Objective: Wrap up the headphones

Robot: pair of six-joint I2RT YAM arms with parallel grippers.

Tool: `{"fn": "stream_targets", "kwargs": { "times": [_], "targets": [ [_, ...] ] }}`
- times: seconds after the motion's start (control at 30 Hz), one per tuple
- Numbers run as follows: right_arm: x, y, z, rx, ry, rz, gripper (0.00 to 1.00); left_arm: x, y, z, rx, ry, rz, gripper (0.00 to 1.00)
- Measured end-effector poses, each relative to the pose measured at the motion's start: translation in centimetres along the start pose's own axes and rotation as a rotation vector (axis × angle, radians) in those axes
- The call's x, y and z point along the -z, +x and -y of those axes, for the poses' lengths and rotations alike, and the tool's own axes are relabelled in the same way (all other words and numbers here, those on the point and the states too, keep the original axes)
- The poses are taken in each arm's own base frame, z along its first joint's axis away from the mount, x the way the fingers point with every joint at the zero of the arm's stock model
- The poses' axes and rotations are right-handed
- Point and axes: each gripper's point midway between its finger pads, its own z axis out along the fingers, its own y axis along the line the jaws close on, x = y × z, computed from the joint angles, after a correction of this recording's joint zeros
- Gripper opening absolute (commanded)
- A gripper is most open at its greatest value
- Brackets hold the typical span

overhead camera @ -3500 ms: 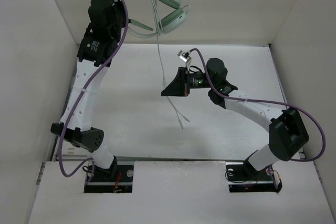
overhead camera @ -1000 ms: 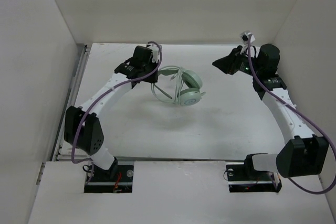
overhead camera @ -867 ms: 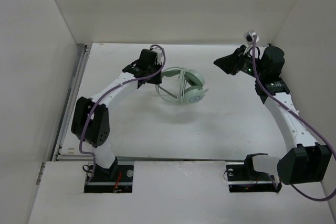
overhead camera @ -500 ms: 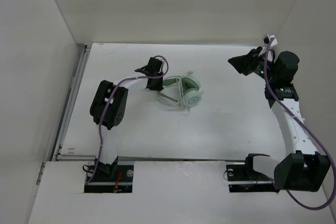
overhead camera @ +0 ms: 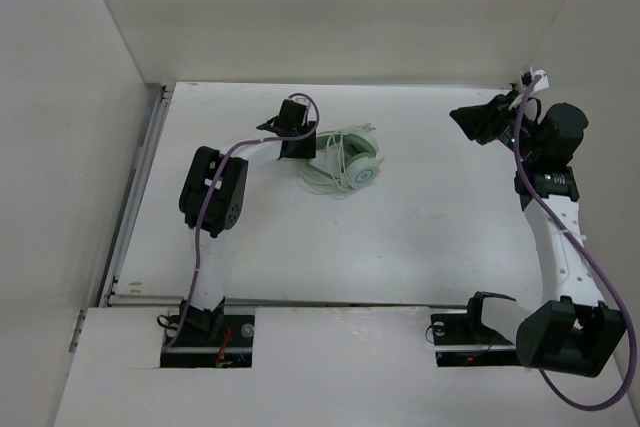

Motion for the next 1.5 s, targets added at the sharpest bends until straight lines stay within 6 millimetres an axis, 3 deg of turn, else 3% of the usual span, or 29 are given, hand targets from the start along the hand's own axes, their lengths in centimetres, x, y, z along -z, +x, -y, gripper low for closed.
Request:
{"fn": "stream_targets", "kwargs": {
  "times": [0.2, 0.33, 0.43, 0.5, 0.53, 0.57, 0.6, 0.63, 0.67, 0.73, 0.77, 0.83, 0.93, 1.03, 1.1, 1.2, 1.4, 1.5],
  "targets": [
    [0.8, -0.3, 0.6, 0.006, 0.027, 0.015, 0.35, 0.5, 0.0, -0.6, 0.013, 0.002, 0.003, 0.7],
    [1.7, -0.5, 1.0, 0.028, 0.057, 0.03, 0.4, 4.3, -0.1, -0.9, 0.047, 0.025, -0.019, 0.73],
    [3.0, -0.7, 2.4, 0.058, 0.134, 0.048, 0.43, 10.2, -4.1, -0.1, 0.068, 0.082, 0.082, 0.73],
    [4.3, -1.2, 4.0, 0.089, 0.226, 0.067, 0.47, 15.9, -7.4, 0.4, 0.07, 0.136, 0.2, 0.79],
    [5.1, -1.4, 4.8, 0.109, 0.28, 0.072, 0.47, 18.8, -8.9, 0.4, 0.065, 0.158, 0.263, 0.83],
    [5.9, -1.5, 5.7, 0.131, 0.335, 0.071, 0.5, 22.1, -10.3, 0.2, 0.056, 0.177, 0.336, 0.94],
    [6.6, -1.5, 6.5, 0.15, 0.386, 0.066, 0.57, 25.0, -11.4, -0.5, 0.048, 0.185, 0.406, 1.0],
    [7.3, -1.3, 7.2, 0.163, 0.43, 0.056, 1.0, 27.8, -12.2, -2.0, 0.048, 0.174, 0.477, 1.0],
    [8.1, -1.1, 8.0, 0.17, 0.476, 0.043, 1.0, 29.9, -12.5, -4.2, 0.059, 0.142, 0.53, 1.0],
    [9.8, -0.3, 9.7, 0.193, 0.552, 0.009, 1.0, 32.2, -11.5, -10.6, 0.096, 0.011, 0.592, 1.0],
    [10.8, 0.2, 10.7, 0.189, 0.597, -0.005, 1.0, 32.8, -10.4, -14.4, 0.123, -0.075, 0.604, 1.0],
    [13.3, 1.3, 12.9, 0.166, 0.701, -0.026, 1.0, 32.0, -7.1, -20.8, 0.173, -0.222, 0.566, 1.0],
    [16.9, 3.0, 16.0, 0.11, 0.846, -0.067, 1.0, 28.6, -0.5, -28.0, 0.243, -0.36, 0.436, 1.0],
    [18.9, 4.7, 17.8, 0.061, 0.922, -0.123, 1.0, 25.7, 6.4, -32.3, 0.317, -0.432, 0.32, 1.0],
    [19.7, 5.8, 18.3, 0.026, 0.95, -0.157, 1.0, 25.0, 9.2, -34.0, 0.346, -0.47, 0.296, 1.0],
    [20.7, 6.7, 18.4, -0.012, 0.991, -0.182, 1.0, 25.0, 10.0, -35.5, 0.347, -0.514, 0.334, 1.0],
    [21.7, 6.3, 16.9, -0.04, 1.034, -0.149, 1.0, 26.8, 6.6, -37.2, 0.284, -0.577, 0.485, 1.0],
    [22.0, 6.2, 16.7, -0.035, 1.055, -0.135, 1.0, 27.4, 6.3, -37.4, 0.273, -0.593, 0.521, 1.0]
  ]
}}
